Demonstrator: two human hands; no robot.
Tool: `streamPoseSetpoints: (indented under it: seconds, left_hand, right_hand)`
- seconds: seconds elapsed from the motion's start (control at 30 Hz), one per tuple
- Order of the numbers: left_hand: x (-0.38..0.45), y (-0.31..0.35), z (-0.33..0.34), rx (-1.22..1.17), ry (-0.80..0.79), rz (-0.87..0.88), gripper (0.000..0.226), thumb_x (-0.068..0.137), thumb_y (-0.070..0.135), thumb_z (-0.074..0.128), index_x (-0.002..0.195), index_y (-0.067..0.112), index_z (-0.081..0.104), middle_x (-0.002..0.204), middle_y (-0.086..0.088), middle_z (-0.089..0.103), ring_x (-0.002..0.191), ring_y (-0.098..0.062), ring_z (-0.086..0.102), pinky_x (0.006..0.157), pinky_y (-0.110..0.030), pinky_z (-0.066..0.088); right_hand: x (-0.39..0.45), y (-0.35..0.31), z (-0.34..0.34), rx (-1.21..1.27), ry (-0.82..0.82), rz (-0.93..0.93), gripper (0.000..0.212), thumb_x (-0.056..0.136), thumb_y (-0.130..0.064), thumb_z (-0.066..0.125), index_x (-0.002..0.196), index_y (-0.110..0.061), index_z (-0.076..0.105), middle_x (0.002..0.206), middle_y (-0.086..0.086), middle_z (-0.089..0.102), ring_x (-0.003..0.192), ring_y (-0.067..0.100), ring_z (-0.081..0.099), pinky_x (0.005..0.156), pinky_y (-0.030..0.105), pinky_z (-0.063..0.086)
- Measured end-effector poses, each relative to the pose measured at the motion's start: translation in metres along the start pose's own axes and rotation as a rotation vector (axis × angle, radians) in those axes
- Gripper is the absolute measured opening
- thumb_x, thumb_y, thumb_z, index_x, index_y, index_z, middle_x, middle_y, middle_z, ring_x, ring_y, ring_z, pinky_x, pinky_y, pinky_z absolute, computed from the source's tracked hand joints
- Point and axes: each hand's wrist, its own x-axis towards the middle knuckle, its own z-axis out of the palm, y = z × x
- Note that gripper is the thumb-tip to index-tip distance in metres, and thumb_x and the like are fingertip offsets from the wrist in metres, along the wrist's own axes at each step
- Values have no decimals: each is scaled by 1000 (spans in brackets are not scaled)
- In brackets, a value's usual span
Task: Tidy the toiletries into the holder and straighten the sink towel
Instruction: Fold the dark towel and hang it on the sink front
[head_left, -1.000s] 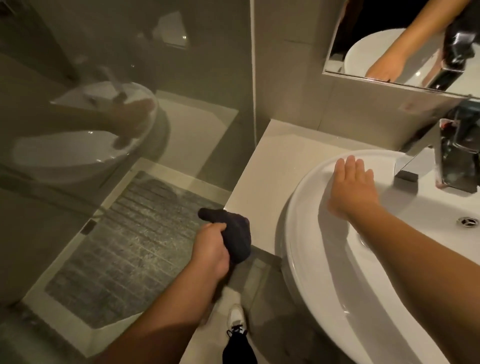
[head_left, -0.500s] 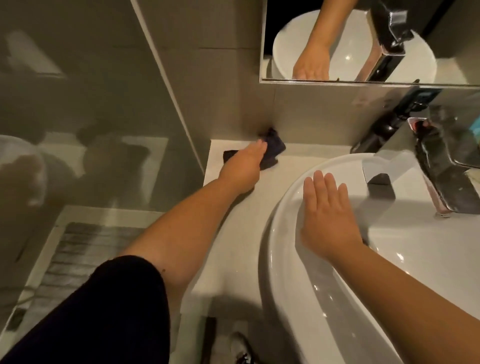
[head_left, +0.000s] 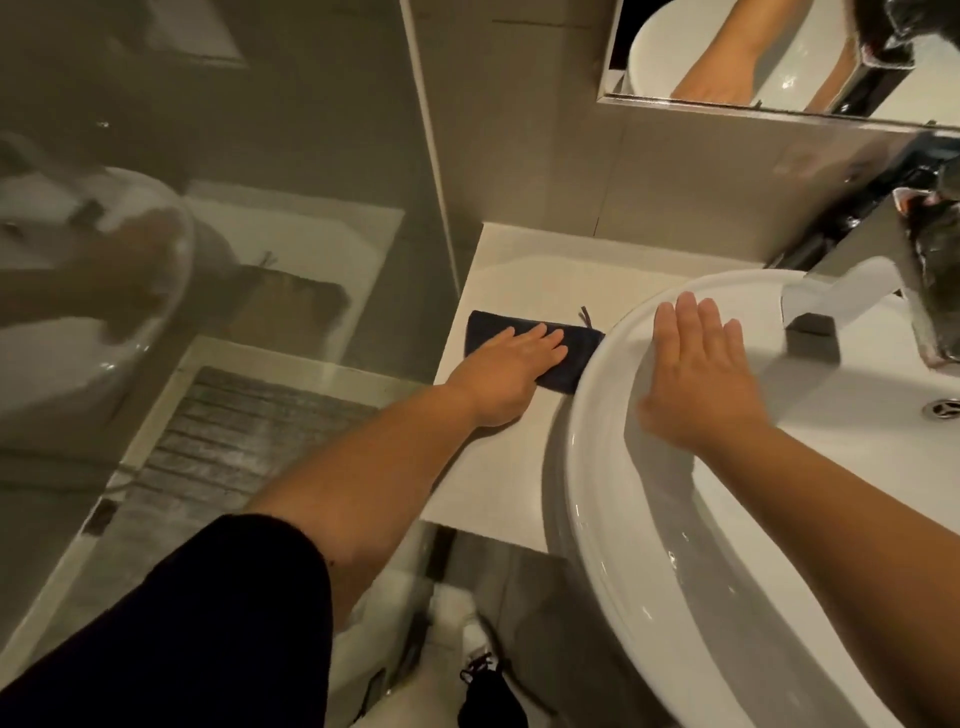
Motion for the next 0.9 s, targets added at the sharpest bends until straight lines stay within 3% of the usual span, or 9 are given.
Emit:
streamPoseSetpoints:
  seconds: [0.2, 0.37, 0.5, 0.6, 0.73, 0.8, 0.9]
  left_hand:
    - [-100, 57, 25, -83, -7, -142, 63, 91, -2, 40, 150, 16, 25, 159, -2, 22, 147, -18, 14, 121, -40, 10]
    - [-147, 92, 30, -121, -67, -195, 61, 92, 2, 41, 149, 17, 28, 159, 0, 23, 147, -17, 16, 119, -39, 12]
    - [-169, 107, 29, -146, -147, -243, 56, 90, 4, 41, 145, 17, 38, 157, -1, 29, 145, -20, 23, 118, -39, 20]
    - [-188, 126, 20, -246, -192, -349, 50, 91, 9, 41, 139, 21, 48, 150, -3, 43, 138, -23, 37, 113, -33, 29]
    - [-219, 163, 2, -565, -260, -435, 42, 87, 7, 43, 118, 20, 67, 118, -6, 67, 108, -23, 61, 91, -32, 46]
    - [-234, 183, -10, -720, -263, -443, 41, 85, 3, 43, 112, 15, 70, 111, -10, 69, 103, -26, 64, 92, -35, 50]
    - [-249, 212, -33, -849, -177, -445, 39, 81, 7, 45, 110, 14, 70, 108, -14, 69, 104, -30, 64, 95, -42, 50]
  right_hand:
    - [-38, 8, -24, 83, -101, -88, 81, 91, -34, 44, 151, -7, -2, 162, 13, -7, 149, 31, -5, 120, 48, 4]
    - [-135, 5, -15, 264, 18, -199, 68, 93, -36, 51, 149, -13, 22, 160, 9, 19, 146, 28, 20, 120, 46, 19]
    - [-191, 19, 2, 477, -113, -176, 55, 95, -38, 48, 146, -21, 35, 159, 0, 24, 144, 21, 28, 115, 36, 25]
    - [-217, 30, 5, 578, -148, -154, 41, 95, -35, 50, 135, -22, 51, 151, -2, 40, 134, 19, 43, 109, 35, 33]
    - [-238, 35, -1, 725, -184, -140, 22, 94, -26, 50, 104, -20, 69, 121, 5, 65, 114, 25, 59, 95, 35, 44]
    - [-247, 35, -8, 855, -211, -111, 29, 92, -24, 51, 85, -2, 68, 101, 19, 69, 94, 34, 64, 80, 38, 49]
    - [-265, 36, -26, 1142, -378, 25, 37, 93, -32, 54, 90, 1, 69, 94, 22, 71, 72, 26, 65, 68, 34, 52]
